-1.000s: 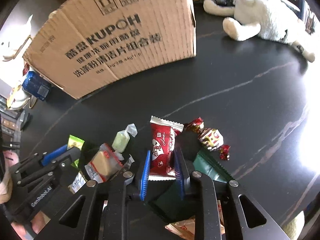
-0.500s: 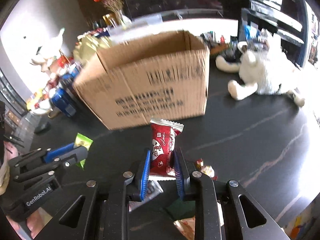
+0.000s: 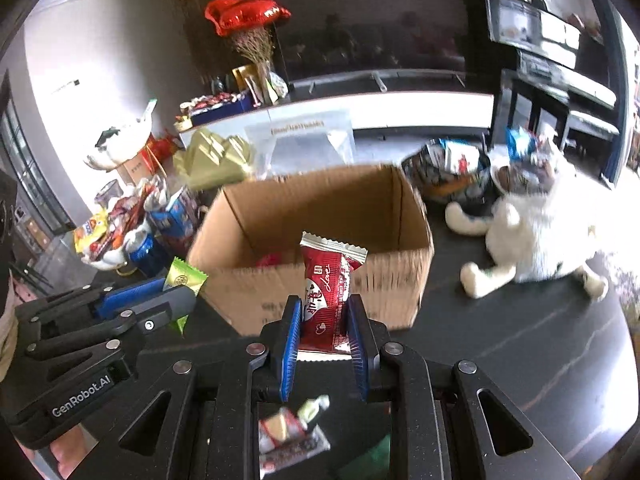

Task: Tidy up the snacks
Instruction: 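Carry the candy packet and red wafer bar into the box and release both, then grasp the pale green wrapped candy with the left tool while the right tool grasps the gold-wrapped chocolate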

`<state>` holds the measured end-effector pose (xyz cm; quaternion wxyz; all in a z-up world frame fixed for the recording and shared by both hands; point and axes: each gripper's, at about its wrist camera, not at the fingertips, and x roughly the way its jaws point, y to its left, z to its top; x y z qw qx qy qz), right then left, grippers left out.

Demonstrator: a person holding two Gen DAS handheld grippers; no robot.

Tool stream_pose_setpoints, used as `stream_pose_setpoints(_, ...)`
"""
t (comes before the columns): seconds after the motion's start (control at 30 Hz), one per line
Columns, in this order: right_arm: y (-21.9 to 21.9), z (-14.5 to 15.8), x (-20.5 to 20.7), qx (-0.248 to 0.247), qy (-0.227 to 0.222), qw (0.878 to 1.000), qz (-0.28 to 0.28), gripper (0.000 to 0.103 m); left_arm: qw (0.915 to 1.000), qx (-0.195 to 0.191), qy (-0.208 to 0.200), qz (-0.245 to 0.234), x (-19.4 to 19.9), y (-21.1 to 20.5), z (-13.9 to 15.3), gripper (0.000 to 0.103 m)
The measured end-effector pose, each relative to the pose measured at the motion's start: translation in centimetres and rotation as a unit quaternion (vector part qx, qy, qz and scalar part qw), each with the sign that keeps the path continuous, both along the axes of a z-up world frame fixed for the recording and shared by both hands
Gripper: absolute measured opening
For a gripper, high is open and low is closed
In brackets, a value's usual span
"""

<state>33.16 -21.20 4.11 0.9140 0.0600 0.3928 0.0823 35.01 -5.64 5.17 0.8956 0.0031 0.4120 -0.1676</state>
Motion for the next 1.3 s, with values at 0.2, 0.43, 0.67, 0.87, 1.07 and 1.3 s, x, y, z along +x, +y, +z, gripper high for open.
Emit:
stream_pose_setpoints(0.2,-0.1,0.8,2.9,0.002,-0.009,1.0,0.013,0.024,1.0,0.001,-0.008,0.005,2.8,-0.4,0.7,0.023)
stream_pose_setpoints(0.43,0.1,0.7,6.2,-0.018,-0.018,0.999,0.023,0.024,0.9999,0.007,-0.004,0.011,6.2,-0.8,-0.2,0.023)
stream_pose_setpoints(0.67,-0.5,0.4,7.5,-0.054,-0.027,0.998,-0.002,0.049,0.9983,0.041,-0.033,0.025,7.2,-0.9,-0.3,0.049)
stream_pose_setpoints(0.87,-1.3,0.0,5.3,-0.053,-0.017,0.998,0.001,0.049,0.9982,0.041,-0.035,0.026,4.7,-0.7,-0.4,0.049)
stream_pose_setpoints(1.07,-1.9,-0.3,2.2,-0.045,-0.003,0.999,0.021,0.049,0.999,0.034,-0.029,0.008,1.4,-1.6,-0.8,0.049)
stream_pose_setpoints(1.3,-3.4,-2.0,-1.1,-0.027,0.036,0.998,0.035,0.049,0.9993,0.028,-0.006,-0.023,-1.6,-3.4,-2.2,0.05)
